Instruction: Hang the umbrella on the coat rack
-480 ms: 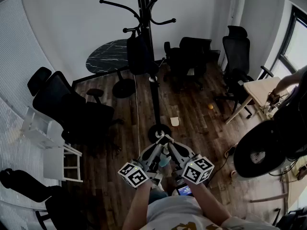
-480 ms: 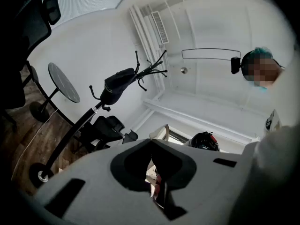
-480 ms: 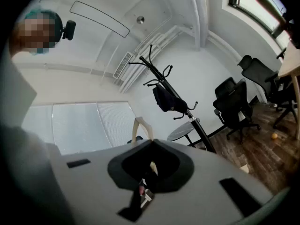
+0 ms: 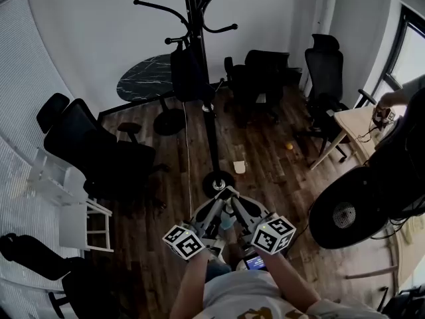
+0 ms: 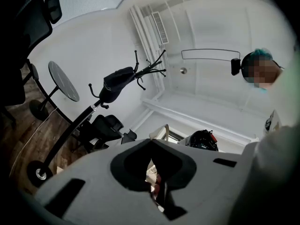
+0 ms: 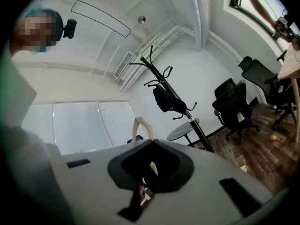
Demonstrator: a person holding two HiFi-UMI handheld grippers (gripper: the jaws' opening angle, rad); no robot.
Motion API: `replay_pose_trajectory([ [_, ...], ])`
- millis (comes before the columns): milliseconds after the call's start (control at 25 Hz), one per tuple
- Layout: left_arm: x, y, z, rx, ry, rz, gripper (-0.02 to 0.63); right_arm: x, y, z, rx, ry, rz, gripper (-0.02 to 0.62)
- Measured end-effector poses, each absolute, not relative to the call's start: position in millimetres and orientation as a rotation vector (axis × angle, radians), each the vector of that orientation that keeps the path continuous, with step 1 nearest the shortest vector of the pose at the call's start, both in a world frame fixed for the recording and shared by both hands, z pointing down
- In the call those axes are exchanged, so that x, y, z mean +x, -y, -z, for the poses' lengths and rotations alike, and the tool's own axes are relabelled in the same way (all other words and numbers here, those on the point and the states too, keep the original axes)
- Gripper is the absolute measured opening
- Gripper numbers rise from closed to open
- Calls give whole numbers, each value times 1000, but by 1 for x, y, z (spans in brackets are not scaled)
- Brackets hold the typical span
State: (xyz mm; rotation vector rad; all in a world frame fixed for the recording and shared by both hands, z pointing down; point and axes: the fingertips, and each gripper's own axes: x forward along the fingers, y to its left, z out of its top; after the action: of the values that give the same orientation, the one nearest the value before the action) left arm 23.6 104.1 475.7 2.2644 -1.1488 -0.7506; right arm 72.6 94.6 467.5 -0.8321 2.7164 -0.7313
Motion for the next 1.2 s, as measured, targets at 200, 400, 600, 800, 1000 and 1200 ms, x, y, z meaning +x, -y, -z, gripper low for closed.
replay_pose_trajectory([
  [200,32,-103,-469,2258,1153,741,20,77,-95,-464,-807,-2725,727,12],
  [400,34,-101,-466,2271,1147,744,20,79,-94,-460,-799,-2716,713,12],
  [600,38,-100,-463,2272,1145,714,20,81,-91,-459,-801,-2695,730,12],
  [800,26,-78,-470,2260,1136,733,20,72,-67,-464,-807,-2693,742,12],
  [1000,10,-41,-474,2242,1116,722,20,55,-31,-471,-833,-2680,781,12],
  [1200,-6,1,-478,2248,1084,703,20,39,12,-476,-871,-2663,797,12],
])
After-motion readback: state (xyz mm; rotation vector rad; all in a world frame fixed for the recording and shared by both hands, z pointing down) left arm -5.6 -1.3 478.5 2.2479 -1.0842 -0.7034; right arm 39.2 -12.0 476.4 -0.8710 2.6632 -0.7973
